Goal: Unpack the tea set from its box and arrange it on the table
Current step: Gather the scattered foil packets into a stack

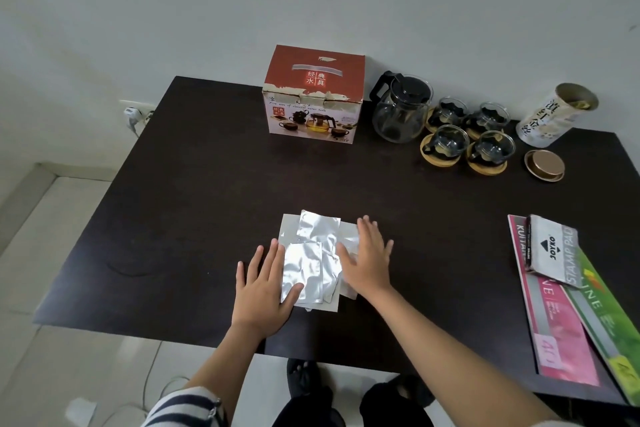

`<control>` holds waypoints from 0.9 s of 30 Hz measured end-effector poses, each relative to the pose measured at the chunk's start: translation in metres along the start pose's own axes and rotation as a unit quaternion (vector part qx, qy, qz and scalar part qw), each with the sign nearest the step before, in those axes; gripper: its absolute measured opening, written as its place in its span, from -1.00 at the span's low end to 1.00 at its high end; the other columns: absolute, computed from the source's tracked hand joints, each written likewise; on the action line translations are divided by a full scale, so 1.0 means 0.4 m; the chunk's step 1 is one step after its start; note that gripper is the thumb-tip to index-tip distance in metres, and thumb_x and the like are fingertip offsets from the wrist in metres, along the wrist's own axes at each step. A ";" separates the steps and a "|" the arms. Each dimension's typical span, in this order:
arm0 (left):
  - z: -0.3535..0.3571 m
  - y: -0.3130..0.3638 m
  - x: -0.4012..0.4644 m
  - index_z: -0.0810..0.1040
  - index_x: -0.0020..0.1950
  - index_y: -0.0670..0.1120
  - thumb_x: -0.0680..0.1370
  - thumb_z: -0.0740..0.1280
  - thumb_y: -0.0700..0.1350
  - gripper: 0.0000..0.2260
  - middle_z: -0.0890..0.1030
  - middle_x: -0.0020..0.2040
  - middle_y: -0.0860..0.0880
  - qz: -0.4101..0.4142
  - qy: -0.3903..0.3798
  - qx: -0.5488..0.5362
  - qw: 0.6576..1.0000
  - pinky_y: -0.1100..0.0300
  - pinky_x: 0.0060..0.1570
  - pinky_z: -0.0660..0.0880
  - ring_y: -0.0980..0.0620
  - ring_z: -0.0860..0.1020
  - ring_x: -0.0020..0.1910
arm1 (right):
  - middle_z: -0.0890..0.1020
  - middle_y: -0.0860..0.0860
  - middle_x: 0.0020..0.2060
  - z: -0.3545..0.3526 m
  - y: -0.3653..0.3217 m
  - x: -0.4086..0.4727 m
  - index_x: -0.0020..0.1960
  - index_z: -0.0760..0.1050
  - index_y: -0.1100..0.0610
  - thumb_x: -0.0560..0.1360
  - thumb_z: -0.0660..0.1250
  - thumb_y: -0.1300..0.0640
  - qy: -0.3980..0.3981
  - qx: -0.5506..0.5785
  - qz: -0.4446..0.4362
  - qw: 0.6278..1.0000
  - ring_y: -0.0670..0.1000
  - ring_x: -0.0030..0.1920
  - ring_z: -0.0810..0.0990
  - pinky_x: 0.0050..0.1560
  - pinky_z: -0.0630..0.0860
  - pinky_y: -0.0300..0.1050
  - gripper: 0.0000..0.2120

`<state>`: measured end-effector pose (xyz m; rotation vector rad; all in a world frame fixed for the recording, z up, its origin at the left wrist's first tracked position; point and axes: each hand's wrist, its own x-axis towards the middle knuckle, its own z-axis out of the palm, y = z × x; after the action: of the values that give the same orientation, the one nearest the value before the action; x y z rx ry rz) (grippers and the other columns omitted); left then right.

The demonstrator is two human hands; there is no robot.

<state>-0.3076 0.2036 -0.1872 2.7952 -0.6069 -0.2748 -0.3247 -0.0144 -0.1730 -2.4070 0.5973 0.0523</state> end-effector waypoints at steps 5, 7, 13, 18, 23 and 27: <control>0.001 0.003 0.001 0.00 0.56 0.00 0.54 0.00 0.32 -0.32 -0.03 0.56 0.08 0.001 0.000 -0.001 1.000 -0.16 0.43 -0.07 -0.01 -0.08 0.54 | 0.13 0.02 0.56 0.066 -0.077 -0.074 0.56 0.04 0.13 0.49 0.09 -0.23 -0.017 0.066 -0.041 0.997 0.01 0.57 -0.04 0.45 -0.31 -0.01 -0.24; 0.002 0.001 0.000 0.02 0.55 -0.01 0.54 0.03 0.31 -0.33 0.01 0.56 0.06 0.003 0.004 -0.005 1.000 -0.19 0.43 -0.01 -0.02 -0.04 0.54 | 0.09 0.02 0.56 0.081 -0.084 -0.096 0.57 0.01 0.13 0.45 0.07 -0.28 -0.010 0.096 -0.049 0.994 0.01 0.57 -0.02 0.47 -0.26 0.01 -0.19; 0.009 0.001 -0.002 0.03 0.54 -0.15 0.55 -0.05 0.29 -0.29 0.00 0.56 -0.09 -0.015 0.016 -0.007 1.000 -0.13 0.43 -0.02 -0.08 0.01 0.53 | -0.07 0.09 0.58 0.104 -0.064 -0.168 0.56 0.00 0.22 0.48 0.01 -0.34 0.071 -0.002 0.093 0.993 0.07 0.57 -0.16 0.42 -0.32 0.26 -0.14; 0.013 0.000 -0.001 0.16 0.50 -0.22 0.57 -0.10 0.20 -0.34 0.05 0.55 -0.13 -0.026 0.022 -0.020 0.999 -0.14 0.44 -0.01 -0.09 0.01 0.53 | -0.16 0.08 0.57 0.127 -0.107 -0.176 0.57 0.00 0.18 0.50 -0.07 -0.32 0.002 -0.010 0.085 0.996 0.04 0.55 -0.28 0.42 -0.35 0.26 -0.19; 0.012 0.004 0.002 0.19 0.49 -0.23 0.57 -0.09 0.20 -0.35 0.12 0.54 -0.15 -0.038 0.016 -0.005 0.999 -0.16 0.42 0.09 -0.12 0.08 0.52 | -0.08 0.13 0.57 0.123 -0.160 -0.149 0.49 0.14 0.23 0.56 0.28 0.05 0.006 0.108 0.108 0.988 0.10 0.56 -0.20 0.50 -0.20 0.15 -0.40; 0.007 0.011 0.004 0.21 0.48 -0.24 0.57 -0.13 0.21 -0.33 0.15 0.53 -0.17 -0.042 0.016 -0.003 0.999 -0.17 0.40 0.12 -0.14 0.12 0.51 | 0.31 0.09 0.37 0.118 -0.185 -0.152 0.35 0.28 0.19 0.48 0.36 0.20 0.041 0.169 0.088 0.981 0.08 0.42 0.25 0.39 0.34 0.03 -0.51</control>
<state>-0.3085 0.1987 -0.1888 2.8178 -0.4806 -0.2470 -0.3420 0.0896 -0.1557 -2.0319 0.7886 -0.0700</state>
